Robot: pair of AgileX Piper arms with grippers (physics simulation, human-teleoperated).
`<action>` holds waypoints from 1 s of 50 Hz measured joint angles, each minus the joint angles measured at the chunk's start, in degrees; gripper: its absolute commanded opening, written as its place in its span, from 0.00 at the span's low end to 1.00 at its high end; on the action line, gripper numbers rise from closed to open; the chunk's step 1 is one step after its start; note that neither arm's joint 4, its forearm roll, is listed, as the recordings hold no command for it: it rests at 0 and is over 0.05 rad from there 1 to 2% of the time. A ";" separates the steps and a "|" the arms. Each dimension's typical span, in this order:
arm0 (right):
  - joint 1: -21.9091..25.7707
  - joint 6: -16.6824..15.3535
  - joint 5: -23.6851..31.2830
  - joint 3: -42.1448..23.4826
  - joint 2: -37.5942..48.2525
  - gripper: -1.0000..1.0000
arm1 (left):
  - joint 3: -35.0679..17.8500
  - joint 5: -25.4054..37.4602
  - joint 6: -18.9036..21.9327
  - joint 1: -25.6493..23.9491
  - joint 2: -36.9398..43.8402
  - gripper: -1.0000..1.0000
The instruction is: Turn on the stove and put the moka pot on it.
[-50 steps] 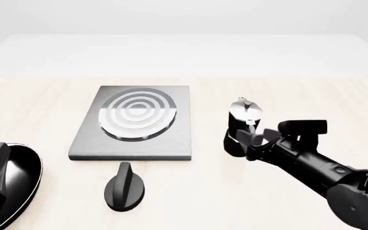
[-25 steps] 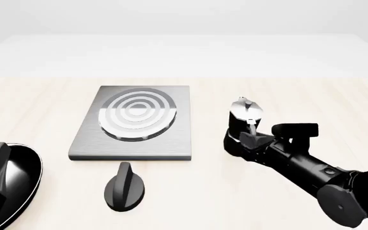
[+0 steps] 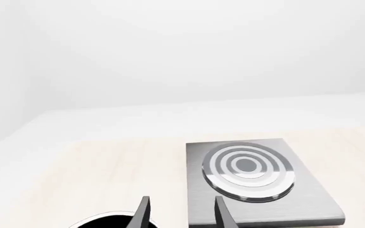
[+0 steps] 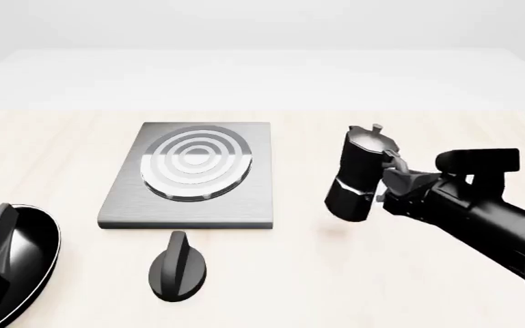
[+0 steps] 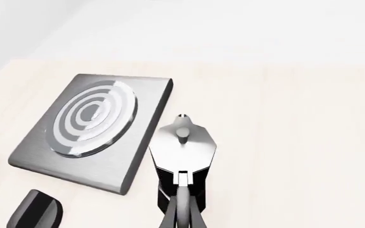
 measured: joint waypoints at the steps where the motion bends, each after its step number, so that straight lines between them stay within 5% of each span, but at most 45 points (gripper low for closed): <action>1: -0.05 -0.60 1.60 -0.54 -1.10 0.00 | -0.01 0.00 -0.03 -0.03 0.00 1.00; 12: 1.02 -5.45 14.98 -6.74 -8.86 0.00 | -0.01 -0.21 -0.40 -0.10 0.00 1.00; 24: 5.65 -8.73 23.39 -14.02 -9.62 0.00 | -0.11 -0.29 -0.80 0.02 0.00 1.00; 50: 13.66 -16.04 26.35 -28.36 -0.34 0.00 | -0.03 -0.29 -0.97 0.62 0.00 1.00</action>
